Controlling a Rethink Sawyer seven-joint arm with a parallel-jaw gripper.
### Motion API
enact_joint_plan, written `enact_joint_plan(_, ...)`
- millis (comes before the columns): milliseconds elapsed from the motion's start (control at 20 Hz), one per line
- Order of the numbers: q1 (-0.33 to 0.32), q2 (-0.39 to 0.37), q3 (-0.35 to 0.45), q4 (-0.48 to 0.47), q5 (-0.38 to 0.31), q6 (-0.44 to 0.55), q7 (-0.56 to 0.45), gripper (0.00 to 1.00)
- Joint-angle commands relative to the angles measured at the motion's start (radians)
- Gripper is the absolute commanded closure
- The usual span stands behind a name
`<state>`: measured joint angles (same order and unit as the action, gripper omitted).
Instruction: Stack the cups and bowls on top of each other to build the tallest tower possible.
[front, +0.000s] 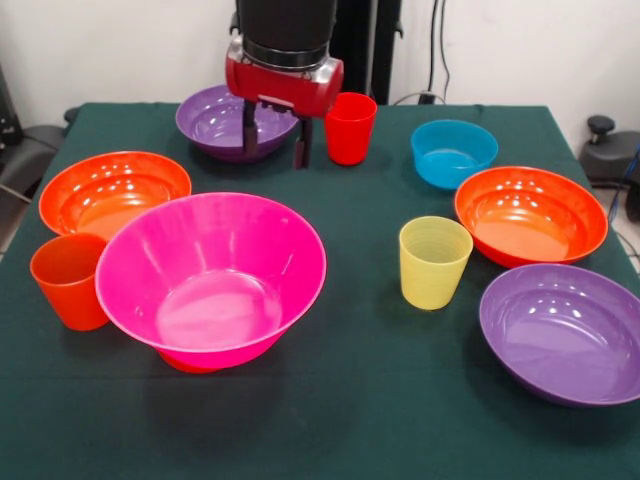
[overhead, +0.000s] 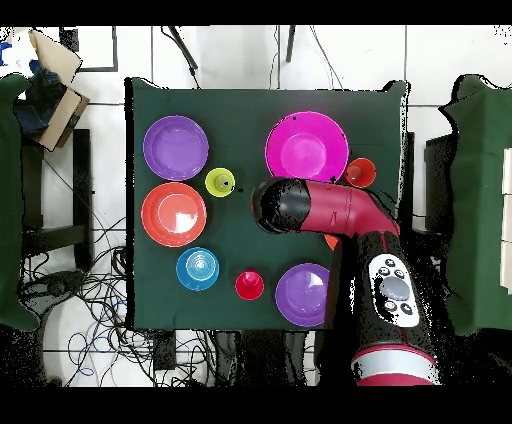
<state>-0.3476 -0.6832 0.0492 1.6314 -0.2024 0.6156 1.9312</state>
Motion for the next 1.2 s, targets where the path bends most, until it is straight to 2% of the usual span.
enact_joint_plan(50, 0.051, 0.017, 0.094, 0.105, -0.064, -0.066, -0.014, 0.00)
enact_joint_plan(400, 0.119, 0.007, 0.044, 0.185, -0.013, -0.147, 0.148, 0.00)
enact_joint_plan(600, 0.159, -0.017, 0.001, 0.232, 0.023, -0.155, 0.213, 0.00)
enact_joint_plan(900, 0.209, -0.057, -0.060, 0.294, 0.066, -0.177, 0.269, 0.00)
enact_joint_plan(1200, 0.251, -0.086, -0.114, 0.305, 0.078, -0.165, 0.284, 0.00)
